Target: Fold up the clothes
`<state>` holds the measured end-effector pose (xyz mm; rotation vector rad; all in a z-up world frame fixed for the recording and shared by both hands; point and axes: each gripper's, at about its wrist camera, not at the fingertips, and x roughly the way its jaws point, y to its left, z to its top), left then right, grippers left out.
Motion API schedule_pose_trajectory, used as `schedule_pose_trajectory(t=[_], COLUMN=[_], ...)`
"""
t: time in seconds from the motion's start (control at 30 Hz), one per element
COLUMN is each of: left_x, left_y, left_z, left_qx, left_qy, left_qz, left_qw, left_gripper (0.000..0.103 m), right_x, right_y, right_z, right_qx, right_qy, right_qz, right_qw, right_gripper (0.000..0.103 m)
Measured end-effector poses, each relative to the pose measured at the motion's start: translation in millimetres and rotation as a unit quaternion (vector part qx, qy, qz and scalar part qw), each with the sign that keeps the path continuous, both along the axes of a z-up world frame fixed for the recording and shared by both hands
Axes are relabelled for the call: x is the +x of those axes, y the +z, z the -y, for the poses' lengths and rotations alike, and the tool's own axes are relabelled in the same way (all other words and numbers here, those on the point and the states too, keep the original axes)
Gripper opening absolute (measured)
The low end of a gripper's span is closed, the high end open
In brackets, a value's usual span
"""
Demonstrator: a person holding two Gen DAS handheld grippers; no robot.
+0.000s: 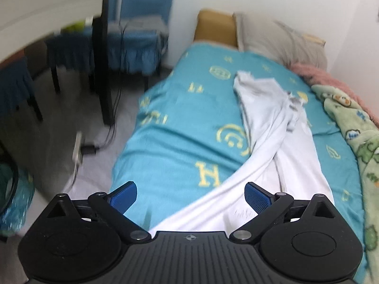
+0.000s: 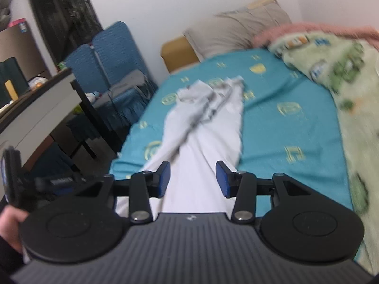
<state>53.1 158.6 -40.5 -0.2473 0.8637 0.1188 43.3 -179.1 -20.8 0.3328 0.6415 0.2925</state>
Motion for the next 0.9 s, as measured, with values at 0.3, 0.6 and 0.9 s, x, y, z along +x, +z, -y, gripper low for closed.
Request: schedule_pose_trajectory(t=[0.3,0.6,0.9], left_x=[8.0,7.8,6.8], left_y=[-27.1,-66.2,-71.8], left_z=[-68.6,-74.4,-53.3], left_qx=[-0.086,-0.055,0.0], left_qy=[-0.11,-0.19,-0.238], left_qz=[-0.148,-0.191,-0.204], left_qw=[0.9791,0.9614,0.9497], left_gripper=[0.084,0.064,0.011], right_x=[-3.4,8.2,15.4], right_y=[-15.9,-29.7,-39.1], right_z=[9.5,8.7,9.4], right_qx=[0.02,0.02,0.039], right_qy=[-0.008,-0.018,-0.028], right_qz=[-0.017,-0.043,-0.067], right_qw=[1.0,0.999,0.997], right_gripper=[0.046,0.046,0.046])
